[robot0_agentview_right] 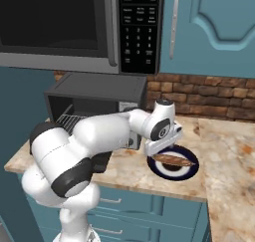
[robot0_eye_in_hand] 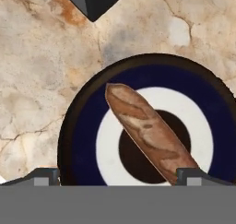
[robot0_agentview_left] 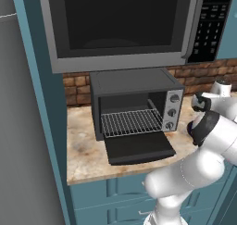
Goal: Pull the toaster oven rack outwards. Pick up the baguette from the plate and place it on the toaster oven rack. Close the toaster oven door fully and set the temperature to the lowest setting.
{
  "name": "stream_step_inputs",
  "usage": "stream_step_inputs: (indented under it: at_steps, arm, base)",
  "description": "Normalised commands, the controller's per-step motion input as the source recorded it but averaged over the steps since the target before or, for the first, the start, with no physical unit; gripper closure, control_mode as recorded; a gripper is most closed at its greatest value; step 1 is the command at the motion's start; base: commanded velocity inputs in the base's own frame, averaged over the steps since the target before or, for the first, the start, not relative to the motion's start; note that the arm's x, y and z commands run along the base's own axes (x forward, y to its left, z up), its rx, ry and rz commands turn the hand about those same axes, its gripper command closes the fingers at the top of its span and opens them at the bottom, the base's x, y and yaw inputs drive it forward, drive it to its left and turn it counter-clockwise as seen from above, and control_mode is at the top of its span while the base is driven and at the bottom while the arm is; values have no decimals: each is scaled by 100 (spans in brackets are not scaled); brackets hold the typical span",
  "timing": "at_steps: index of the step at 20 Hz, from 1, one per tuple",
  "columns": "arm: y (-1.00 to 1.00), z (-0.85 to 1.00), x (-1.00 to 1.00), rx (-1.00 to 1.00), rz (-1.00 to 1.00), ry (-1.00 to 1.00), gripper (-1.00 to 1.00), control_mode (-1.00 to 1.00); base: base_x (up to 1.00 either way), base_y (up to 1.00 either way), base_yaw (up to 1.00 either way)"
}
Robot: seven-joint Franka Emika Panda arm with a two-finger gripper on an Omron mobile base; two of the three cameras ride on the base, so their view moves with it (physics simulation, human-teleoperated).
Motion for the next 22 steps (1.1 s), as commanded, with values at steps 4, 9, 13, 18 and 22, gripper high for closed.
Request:
stream_step_inputs:
  at_steps: [4,9,13,18,22]
  arm:
    - [-6,-16,12,-11,1,0,-100,-100]
    - [-1,-22,14,-9,7,-1,-100,-100]
    - [0,-24,5,-1,12,-3,-100,-100]
    - [0,-24,0,0,14,0,-100,-100]
    - [0,-15,6,0,14,0,-100,-100]
  base:
    - [0,0,0]
    - [0,0,0]
    - [0,0,0]
    - [0,0,0]
    - [0,0,0]
